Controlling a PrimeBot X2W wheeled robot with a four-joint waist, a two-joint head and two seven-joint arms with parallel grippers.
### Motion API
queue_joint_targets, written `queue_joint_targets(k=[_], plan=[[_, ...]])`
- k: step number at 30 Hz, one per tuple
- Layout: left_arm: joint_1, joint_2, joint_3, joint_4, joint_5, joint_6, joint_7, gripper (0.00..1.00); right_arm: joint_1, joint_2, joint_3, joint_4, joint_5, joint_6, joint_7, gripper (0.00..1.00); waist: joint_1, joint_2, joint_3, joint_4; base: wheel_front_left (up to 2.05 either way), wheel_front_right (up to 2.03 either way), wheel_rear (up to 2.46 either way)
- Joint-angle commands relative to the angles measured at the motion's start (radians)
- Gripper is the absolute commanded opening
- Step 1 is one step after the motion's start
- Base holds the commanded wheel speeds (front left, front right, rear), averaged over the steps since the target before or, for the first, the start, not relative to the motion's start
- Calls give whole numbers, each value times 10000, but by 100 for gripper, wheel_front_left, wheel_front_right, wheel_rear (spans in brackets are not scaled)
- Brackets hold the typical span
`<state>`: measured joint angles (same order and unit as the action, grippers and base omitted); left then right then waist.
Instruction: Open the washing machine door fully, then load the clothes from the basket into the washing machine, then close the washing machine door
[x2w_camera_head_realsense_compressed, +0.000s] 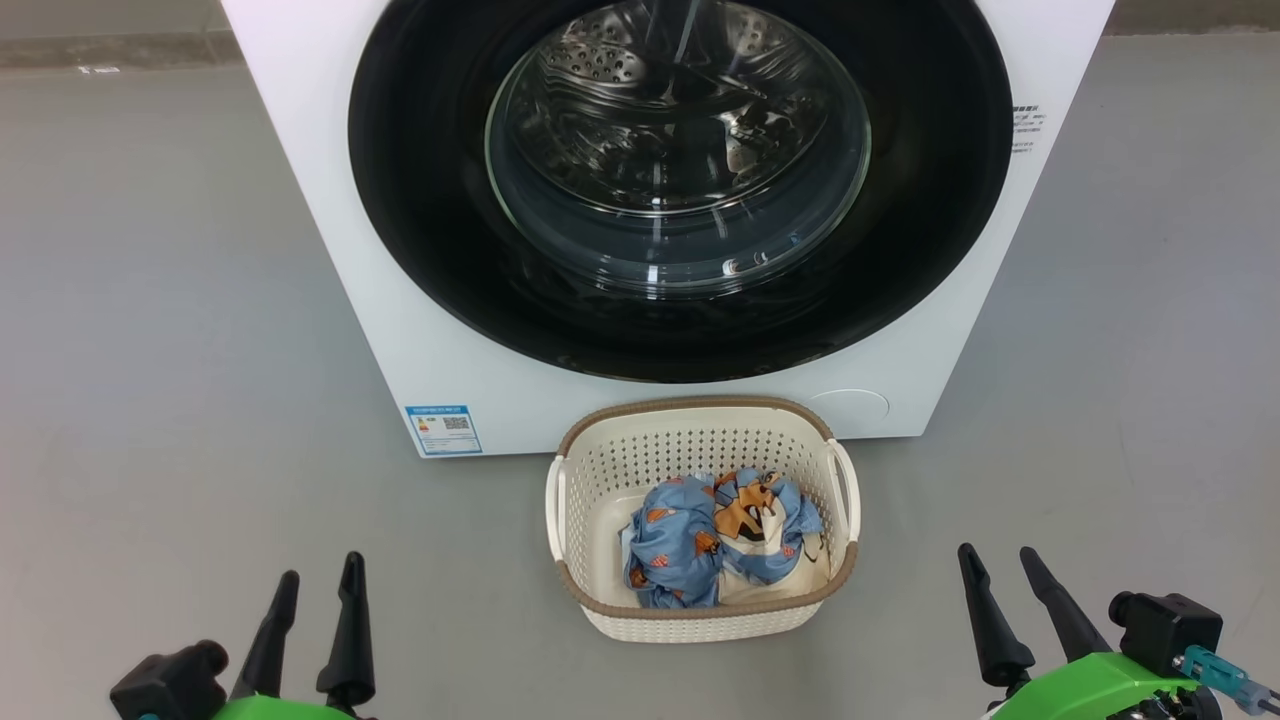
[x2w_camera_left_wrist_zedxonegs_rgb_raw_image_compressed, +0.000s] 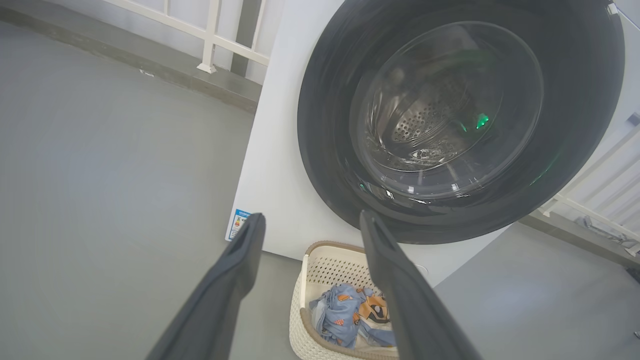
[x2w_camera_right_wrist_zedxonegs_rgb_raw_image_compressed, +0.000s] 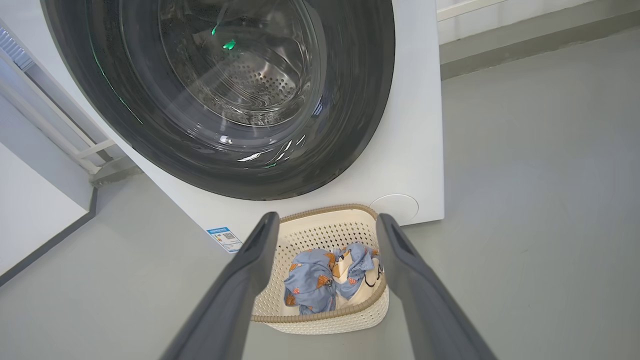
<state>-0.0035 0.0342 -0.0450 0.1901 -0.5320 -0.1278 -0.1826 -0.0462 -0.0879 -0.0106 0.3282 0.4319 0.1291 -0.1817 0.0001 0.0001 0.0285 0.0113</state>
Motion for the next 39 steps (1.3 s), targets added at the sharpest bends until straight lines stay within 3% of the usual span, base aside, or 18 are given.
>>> queue_joint_targets(k=[1, 22, 39], plan=[[-262, 144, 235, -347, 352, -23, -166, 100, -382, -95, 238, -281, -311, 13, -178, 100, -1, -1, 2, -14, 0, 0, 0], [-238, 178, 239, -634, 2748, -29, -782, 100, -378, 32, -28, -92, -1241, 16, -792, 100, -1, -1, 105, -56, 0, 0, 0], [-293, 170, 275, -486, 3208, -29, -791, 100, -336, 115, -564, 226, -1798, 16, -801, 100, -1, -1, 157, -89, 0, 0, 0]])
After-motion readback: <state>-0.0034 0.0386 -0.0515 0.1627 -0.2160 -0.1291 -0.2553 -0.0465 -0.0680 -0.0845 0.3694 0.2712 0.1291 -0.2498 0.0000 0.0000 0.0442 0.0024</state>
